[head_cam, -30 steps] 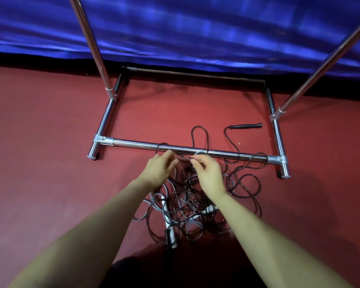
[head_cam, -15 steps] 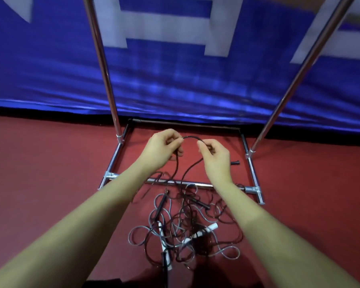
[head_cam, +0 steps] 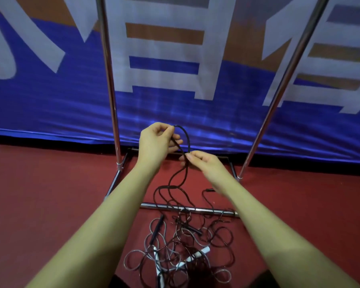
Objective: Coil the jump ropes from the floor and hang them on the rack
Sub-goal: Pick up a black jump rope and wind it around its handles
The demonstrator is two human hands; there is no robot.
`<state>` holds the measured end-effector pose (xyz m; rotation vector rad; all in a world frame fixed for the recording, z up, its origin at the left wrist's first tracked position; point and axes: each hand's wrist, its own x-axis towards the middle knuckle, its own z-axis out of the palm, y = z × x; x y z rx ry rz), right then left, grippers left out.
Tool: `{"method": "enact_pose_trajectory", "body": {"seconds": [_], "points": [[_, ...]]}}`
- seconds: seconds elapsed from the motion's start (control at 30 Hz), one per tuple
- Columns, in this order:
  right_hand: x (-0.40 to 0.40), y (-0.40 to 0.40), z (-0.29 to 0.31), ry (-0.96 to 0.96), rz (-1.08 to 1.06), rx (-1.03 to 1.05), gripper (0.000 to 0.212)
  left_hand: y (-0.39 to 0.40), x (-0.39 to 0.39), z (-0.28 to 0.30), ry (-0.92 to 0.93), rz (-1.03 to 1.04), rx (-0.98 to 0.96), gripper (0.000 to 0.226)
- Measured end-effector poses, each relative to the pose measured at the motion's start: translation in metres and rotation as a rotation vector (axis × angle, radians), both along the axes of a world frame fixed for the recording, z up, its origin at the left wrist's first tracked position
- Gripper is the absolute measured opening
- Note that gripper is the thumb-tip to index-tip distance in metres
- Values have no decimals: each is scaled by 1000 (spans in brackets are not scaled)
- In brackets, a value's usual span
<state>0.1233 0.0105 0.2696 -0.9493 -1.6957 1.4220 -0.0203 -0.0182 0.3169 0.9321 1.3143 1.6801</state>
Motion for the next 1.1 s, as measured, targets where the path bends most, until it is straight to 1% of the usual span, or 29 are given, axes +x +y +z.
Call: {"method": "enact_pose_trajectory", "body": {"seconds": [0.13,0.23,0.3,0.37,0.4,0.47,0.53,0.63,0.7,0.73,0.83,0.9,1.03,1.1], "points": [[5,-5,-4,-12,154,-79,19,7,-3,-8,-9,4,-63,14],[5,-5,2,45,248,-188,16,11,-9,-7,-80,36,-51,16],[2,-5,9,5,270,-162,15,13,-11,-7,-98,45,-51,16],[1,-5,14,-11,231,-110,16,15,-11,-9,-104,35,-48,16],[1,-4,16,13,191,-100,17,16,-11,-9,-112,17,-43,17],[3,-3,23,105,105,-98,17,19,-12,-8,-131,-54,-51,19],[7,1,29,237,2,-111,17,20,-10,-9,-107,-173,-129,23],[13,9,37,455,-148,-175,14,19,-2,-18,9,-398,-264,28],[16,12,40,546,-218,-195,13,13,5,-22,110,-549,-292,31],[18,13,40,579,-245,-195,13,9,8,-22,170,-597,-271,29],[20,15,41,656,-305,-207,13,3,14,-20,350,-610,-136,19],[20,15,42,676,-319,-223,12,2,15,-20,398,-582,-98,14],[19,13,40,699,-306,-252,8,1,14,-18,318,-522,-133,12],[20,14,37,654,-280,-236,9,1,12,-14,229,-471,-127,11]]}}
